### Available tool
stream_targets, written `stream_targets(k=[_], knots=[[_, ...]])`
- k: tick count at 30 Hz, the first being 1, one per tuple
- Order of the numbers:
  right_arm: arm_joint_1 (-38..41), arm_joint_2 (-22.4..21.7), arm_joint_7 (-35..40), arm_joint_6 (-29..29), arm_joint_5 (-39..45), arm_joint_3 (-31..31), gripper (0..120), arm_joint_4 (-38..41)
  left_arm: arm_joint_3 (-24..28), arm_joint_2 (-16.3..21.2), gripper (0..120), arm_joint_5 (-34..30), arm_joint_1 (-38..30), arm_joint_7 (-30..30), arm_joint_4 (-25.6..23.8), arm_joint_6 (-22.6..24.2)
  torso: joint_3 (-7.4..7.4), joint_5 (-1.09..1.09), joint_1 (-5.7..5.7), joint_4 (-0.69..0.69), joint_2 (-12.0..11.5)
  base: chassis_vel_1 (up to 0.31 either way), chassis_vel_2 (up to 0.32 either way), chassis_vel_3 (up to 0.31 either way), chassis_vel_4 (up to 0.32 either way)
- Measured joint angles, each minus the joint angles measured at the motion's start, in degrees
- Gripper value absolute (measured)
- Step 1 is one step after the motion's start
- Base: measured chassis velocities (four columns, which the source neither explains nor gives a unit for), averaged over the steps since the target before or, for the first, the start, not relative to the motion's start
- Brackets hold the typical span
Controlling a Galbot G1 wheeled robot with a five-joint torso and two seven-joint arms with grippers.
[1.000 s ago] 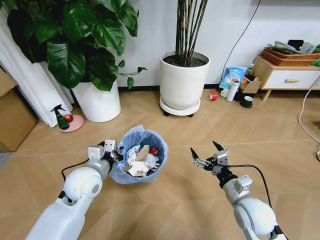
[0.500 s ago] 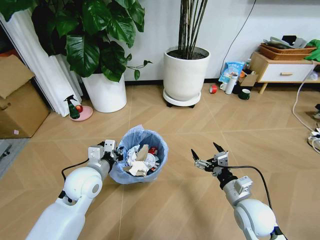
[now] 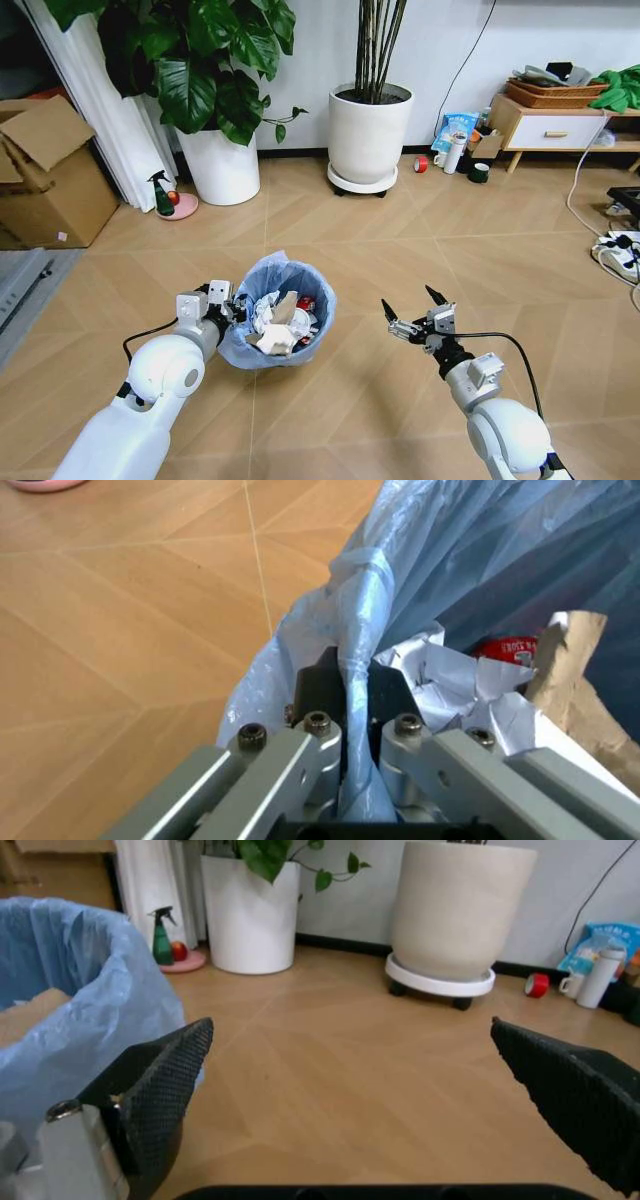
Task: Pick up the trash bin and place the garbage on the floor into it.
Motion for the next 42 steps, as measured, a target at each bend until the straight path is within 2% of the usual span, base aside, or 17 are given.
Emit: stream_targets(k=[42], knots=[[-0.5,-0.8,0.1,0.0,-0.4,-0.6,100,-0.1,-0.2,-0.2,0,-0.1,0.6,-0.4,-0.6,0.0,0.00,0.00,0.00,0.00,0.0,0.247,-0.190,-0.251,0.189]])
